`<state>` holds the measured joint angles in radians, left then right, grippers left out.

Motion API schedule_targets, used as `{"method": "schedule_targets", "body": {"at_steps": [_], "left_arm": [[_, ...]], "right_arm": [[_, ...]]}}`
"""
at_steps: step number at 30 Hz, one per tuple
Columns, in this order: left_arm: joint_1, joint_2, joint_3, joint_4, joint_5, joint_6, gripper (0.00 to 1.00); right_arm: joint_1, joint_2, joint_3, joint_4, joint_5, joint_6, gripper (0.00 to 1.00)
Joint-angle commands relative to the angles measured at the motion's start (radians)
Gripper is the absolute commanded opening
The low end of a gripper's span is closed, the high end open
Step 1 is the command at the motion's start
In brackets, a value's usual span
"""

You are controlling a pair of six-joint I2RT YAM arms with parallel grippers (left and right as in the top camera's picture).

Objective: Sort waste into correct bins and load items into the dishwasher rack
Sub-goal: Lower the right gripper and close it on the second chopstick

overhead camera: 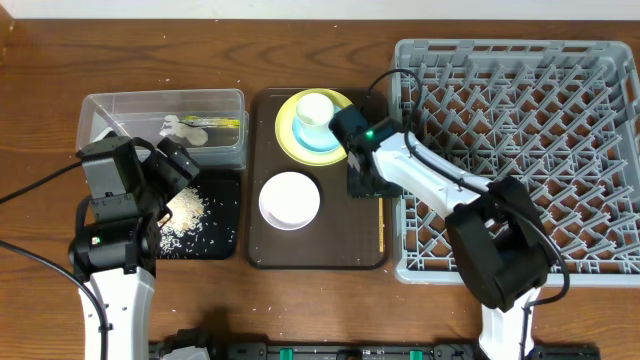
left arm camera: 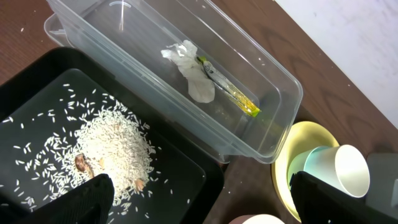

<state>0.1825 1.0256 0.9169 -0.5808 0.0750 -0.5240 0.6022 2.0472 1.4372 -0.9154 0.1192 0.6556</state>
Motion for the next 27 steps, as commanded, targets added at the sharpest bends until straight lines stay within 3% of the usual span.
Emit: {"method": "schedule_targets", "body": {"at_steps": [1,7,11,27], "left_arm": [[0.005,0.001,0.021,-0.003,-0.005,0.002,0.93],[0.005,0.001,0.021,-0.003,-0.005,0.002,0.93],[0.005,0.001,0.021,-0.003,-0.005,0.002,0.93],[0.005,0.001,0.021,-0.003,-0.005,0.002,0.93]], "right_arm": [[-0.012,0.033,-0.053,0.036,-0.093,0.013,0.43],[-0.012,0.033,-0.054,0.037,-0.114,0.014,0.43],[-0.010,0.033,-0.053,0.037,-0.106,0.012,0.35],[0.013,0.033,0.067,-0.045,0.009,-0.051,0.38]]}}
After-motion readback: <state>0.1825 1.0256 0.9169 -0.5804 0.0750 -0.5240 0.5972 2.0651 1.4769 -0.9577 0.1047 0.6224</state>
